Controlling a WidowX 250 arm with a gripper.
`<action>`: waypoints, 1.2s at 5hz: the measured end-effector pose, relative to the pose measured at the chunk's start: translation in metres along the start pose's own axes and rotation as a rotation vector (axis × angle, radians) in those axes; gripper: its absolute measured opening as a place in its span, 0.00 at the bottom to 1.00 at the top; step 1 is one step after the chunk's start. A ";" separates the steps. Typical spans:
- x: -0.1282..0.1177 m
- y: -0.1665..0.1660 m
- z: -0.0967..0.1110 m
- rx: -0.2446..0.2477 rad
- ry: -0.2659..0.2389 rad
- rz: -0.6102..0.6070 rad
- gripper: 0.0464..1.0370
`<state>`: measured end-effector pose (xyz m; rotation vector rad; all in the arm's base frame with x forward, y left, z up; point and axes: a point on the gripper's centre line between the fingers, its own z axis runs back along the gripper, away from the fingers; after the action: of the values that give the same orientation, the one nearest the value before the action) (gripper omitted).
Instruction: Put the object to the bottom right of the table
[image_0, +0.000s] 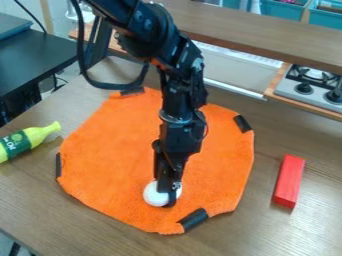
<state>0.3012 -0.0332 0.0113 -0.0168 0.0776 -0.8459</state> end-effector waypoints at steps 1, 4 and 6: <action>0.002 0.002 -0.001 -0.002 0.002 -0.008 0.17; 0.017 -0.013 0.029 0.030 -0.097 -0.127 0.00; 0.038 -0.043 0.050 0.005 -0.140 -0.208 0.00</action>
<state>0.2984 -0.0907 0.0608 -0.0800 -0.0587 -1.0505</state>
